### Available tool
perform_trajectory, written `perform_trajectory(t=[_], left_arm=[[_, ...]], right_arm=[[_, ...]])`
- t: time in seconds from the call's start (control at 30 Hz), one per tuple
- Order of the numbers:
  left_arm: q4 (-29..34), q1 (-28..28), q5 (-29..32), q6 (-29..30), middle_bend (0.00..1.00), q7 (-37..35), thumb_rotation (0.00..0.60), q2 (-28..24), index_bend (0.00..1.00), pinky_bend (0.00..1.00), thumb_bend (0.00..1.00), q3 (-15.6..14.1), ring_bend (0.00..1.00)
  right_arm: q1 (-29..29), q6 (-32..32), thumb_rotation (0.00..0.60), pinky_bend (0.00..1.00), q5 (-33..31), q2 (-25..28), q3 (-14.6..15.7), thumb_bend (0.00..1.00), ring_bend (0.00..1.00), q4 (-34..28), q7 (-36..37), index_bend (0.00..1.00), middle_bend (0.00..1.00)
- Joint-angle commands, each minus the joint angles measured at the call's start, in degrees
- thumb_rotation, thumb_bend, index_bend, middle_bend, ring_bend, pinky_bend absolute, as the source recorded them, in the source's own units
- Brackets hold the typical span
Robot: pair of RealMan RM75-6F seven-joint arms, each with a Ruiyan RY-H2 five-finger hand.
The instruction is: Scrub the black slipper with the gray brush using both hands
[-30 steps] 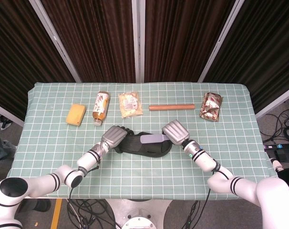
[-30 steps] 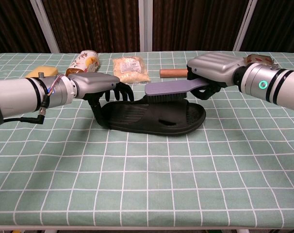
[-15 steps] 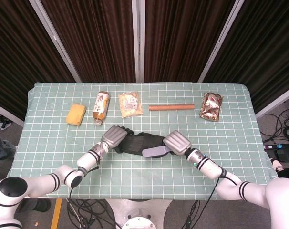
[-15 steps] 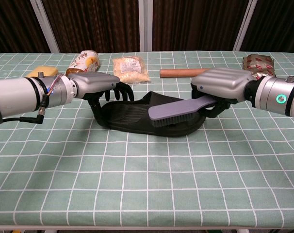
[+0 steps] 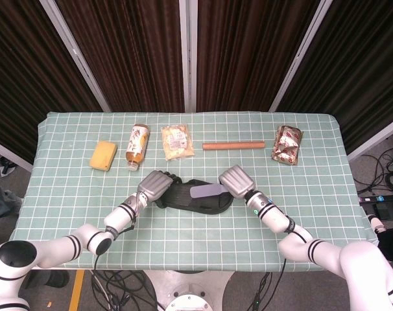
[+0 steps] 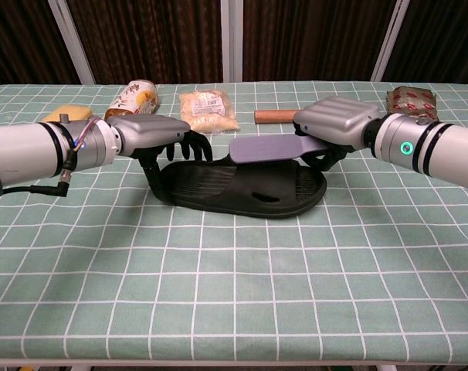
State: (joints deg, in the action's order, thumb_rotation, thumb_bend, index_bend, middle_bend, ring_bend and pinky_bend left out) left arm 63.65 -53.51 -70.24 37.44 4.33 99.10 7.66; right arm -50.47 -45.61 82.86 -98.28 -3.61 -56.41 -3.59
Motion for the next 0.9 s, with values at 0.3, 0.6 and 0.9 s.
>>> perform_trajectory(t=[0.3, 0.6, 0.9], left_arm=[[0.5, 0.0, 0.0, 0.5, 0.4, 0.3, 0.6, -0.3, 0.38, 0.36, 0.11, 0.1, 0.3], [3.3, 0.1, 0.6, 0.6, 0.13, 1.3, 0.6, -2.1, 0.16, 0.27, 0.11, 0.2, 0.06], [9.0, 2.5, 0.0, 5.9, 0.05, 0.6, 0.6, -6.8, 0.13, 0.2, 0.11, 1.2, 0.0]], right_arm=[[3.2, -3.6, 0.6, 1.0, 6.3, 7.9, 5.7, 0.64, 0.97, -9.2, 5.9, 1.0, 1.0], [6.1, -7.1, 0.6, 1.0, 3.1, 14.0, 3.3, 0.64, 0.97, -13.0, 7.2, 1.0, 1.0], [7.9, -1.4, 0.6, 1.0, -5.9, 13.0, 1.6, 0.63, 0.96, -8.1, 2.9, 1.0, 1.0]])
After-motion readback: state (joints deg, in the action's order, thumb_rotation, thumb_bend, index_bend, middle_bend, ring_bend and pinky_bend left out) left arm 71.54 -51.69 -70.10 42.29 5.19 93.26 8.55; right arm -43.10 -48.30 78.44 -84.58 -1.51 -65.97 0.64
